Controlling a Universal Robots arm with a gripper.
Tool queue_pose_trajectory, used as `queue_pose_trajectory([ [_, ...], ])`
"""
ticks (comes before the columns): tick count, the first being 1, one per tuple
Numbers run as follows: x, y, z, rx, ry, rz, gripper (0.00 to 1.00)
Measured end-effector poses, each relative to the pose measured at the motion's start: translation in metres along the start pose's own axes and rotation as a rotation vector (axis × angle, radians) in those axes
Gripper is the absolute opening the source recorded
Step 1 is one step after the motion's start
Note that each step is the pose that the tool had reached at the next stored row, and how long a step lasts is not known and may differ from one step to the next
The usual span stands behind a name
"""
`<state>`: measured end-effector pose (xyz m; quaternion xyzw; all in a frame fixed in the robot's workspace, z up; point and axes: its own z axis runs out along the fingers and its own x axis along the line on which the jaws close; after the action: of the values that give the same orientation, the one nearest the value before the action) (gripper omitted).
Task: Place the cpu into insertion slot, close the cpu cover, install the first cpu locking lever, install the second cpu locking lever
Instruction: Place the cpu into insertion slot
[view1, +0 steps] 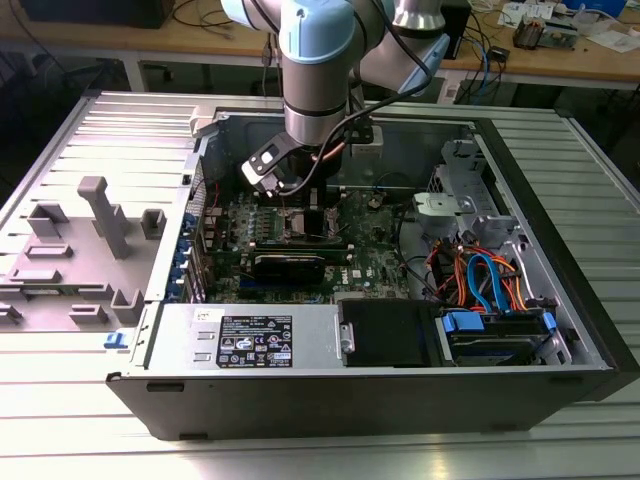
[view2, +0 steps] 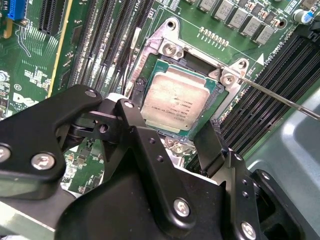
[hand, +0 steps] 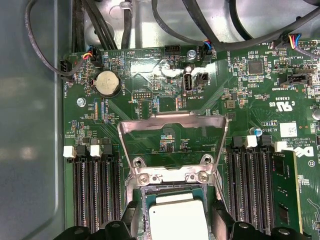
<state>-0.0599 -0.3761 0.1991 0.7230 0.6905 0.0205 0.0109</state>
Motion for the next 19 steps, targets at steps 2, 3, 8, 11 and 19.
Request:
queue_pose_trajectory([
  [2, 0.0, 0.0, 0.0, 0.0, -0.0001, 0.0, 0.68],
  [3, 0.0, 0.0001, 0.0, -0.0001, -0.0001, 0.0, 0.66],
  [8, 0.0001, 0.001, -0.0012, -0.0001, -0.0018, 0.002, 0.59],
  [11, 0.0, 0.0016, -0.0019, -0.0005, -0.0048, 0.026, 0.59],
  [19, 0.0001, 0.0016, -0.0014, -0.0007, -0.0053, 0.038, 0.59],
])
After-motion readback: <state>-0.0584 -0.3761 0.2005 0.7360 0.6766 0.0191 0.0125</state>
